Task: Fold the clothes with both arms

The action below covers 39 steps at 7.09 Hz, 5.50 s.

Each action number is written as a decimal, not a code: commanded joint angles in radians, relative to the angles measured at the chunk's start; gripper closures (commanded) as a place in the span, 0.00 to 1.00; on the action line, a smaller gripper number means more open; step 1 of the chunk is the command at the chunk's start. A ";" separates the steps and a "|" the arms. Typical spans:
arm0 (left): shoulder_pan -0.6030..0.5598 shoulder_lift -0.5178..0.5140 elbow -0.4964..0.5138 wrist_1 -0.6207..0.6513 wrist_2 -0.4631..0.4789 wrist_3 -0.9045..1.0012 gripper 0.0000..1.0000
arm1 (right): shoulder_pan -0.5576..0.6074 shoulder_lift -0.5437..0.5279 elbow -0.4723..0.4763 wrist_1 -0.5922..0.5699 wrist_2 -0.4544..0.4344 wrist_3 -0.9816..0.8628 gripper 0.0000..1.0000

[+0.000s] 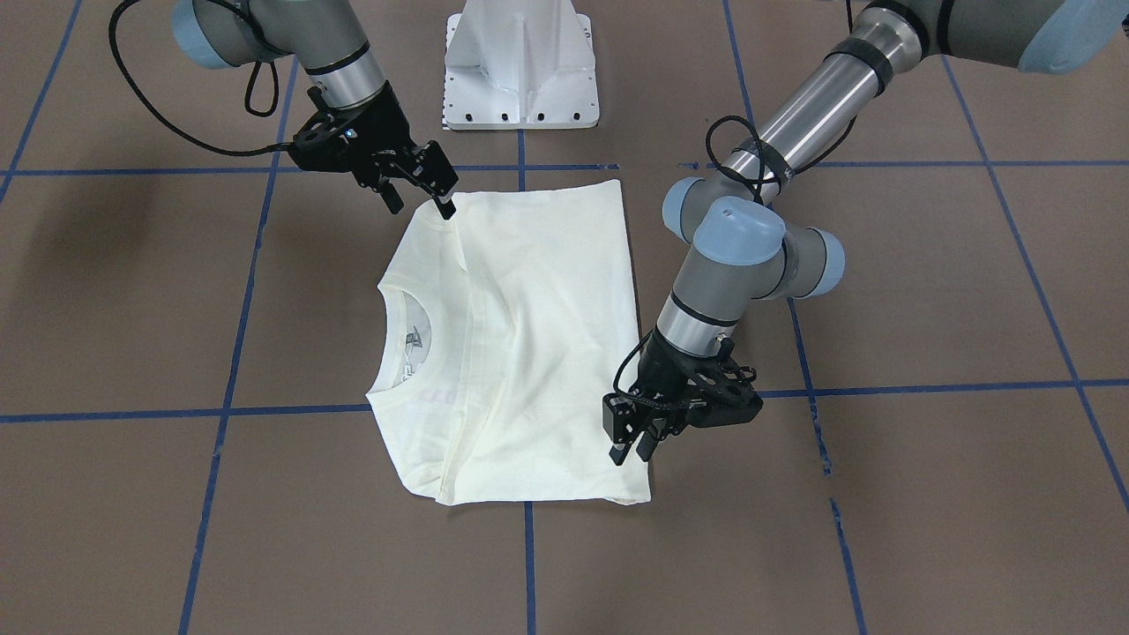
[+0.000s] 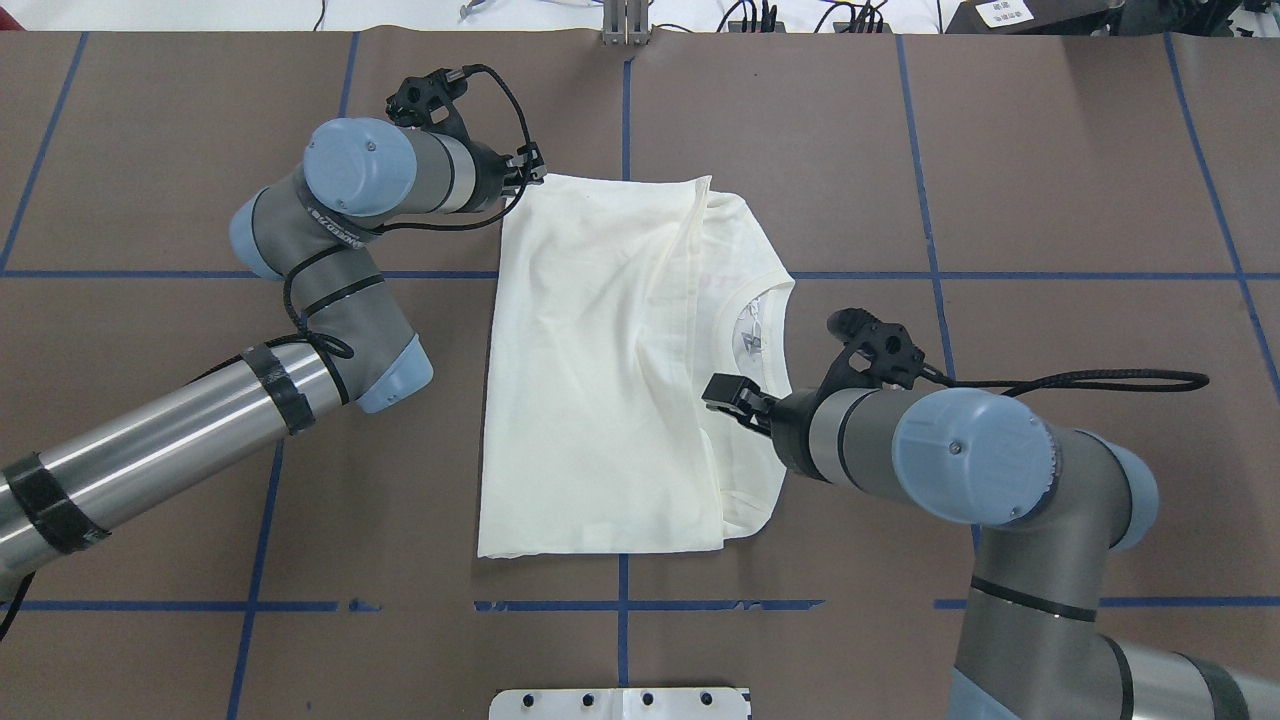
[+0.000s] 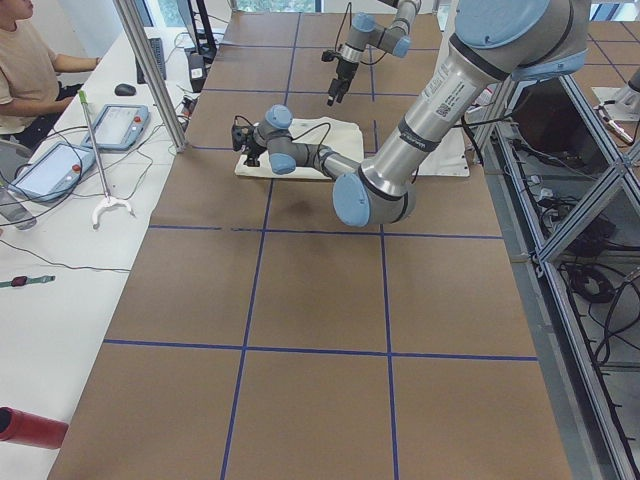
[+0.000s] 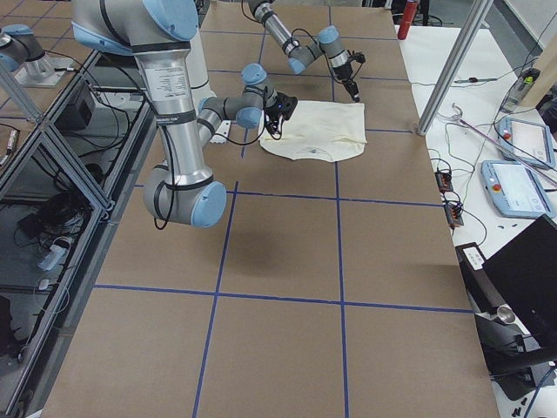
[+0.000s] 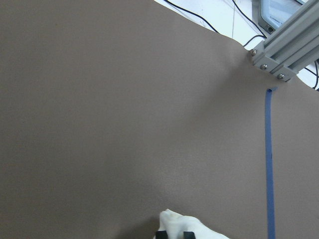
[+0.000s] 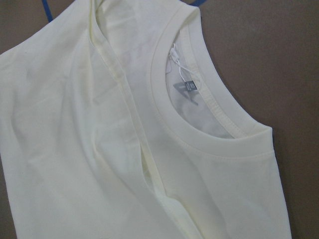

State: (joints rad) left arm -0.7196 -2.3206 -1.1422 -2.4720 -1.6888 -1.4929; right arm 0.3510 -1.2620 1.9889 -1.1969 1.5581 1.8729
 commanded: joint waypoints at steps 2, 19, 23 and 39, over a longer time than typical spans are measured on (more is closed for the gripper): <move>-0.003 0.033 -0.047 -0.001 -0.015 0.000 0.53 | -0.105 0.027 -0.054 -0.030 -0.053 0.191 0.00; 0.009 0.083 -0.119 0.012 -0.014 -0.007 0.49 | -0.161 0.047 -0.127 -0.081 -0.062 0.295 1.00; 0.011 0.090 -0.119 0.010 -0.012 -0.007 0.49 | -0.161 0.047 -0.102 -0.081 -0.062 0.295 1.00; 0.546 0.494 -0.772 0.367 0.172 -0.521 0.47 | -0.162 0.016 0.010 -0.156 -0.059 0.292 1.00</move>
State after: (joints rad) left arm -0.1766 -1.8179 -1.9311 -2.1049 -1.5171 -2.0139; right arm 0.1887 -1.2445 2.0001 -1.3518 1.4987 2.1673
